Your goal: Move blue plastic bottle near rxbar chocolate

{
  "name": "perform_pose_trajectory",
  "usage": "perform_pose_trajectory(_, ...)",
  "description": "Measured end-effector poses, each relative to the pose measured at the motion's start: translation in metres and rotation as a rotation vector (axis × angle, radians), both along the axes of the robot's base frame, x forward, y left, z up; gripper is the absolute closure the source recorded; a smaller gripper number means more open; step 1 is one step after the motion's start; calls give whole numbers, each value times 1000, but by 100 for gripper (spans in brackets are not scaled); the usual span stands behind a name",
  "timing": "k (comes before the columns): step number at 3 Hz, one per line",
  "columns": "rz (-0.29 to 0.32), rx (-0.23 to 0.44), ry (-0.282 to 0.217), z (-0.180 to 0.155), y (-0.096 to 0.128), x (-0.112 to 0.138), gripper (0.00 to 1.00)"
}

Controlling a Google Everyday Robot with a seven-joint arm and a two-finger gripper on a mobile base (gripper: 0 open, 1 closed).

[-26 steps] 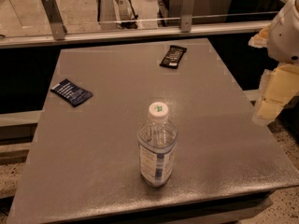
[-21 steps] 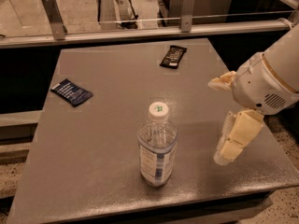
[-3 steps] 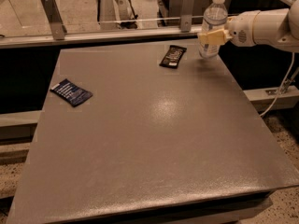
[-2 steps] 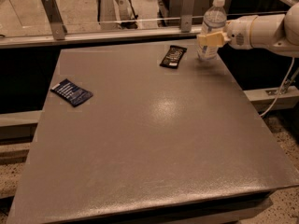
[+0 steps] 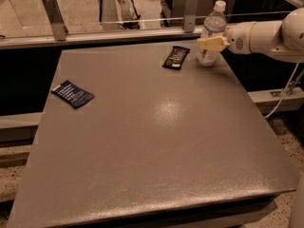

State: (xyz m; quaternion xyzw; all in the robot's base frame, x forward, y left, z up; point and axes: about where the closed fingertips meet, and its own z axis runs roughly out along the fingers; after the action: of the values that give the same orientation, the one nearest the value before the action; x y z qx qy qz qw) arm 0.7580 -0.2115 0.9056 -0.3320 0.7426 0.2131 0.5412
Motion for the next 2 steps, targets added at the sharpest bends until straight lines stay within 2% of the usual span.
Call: perform_pose_trajectory(2, 6, 14, 28, -8, 3, 3, 15)
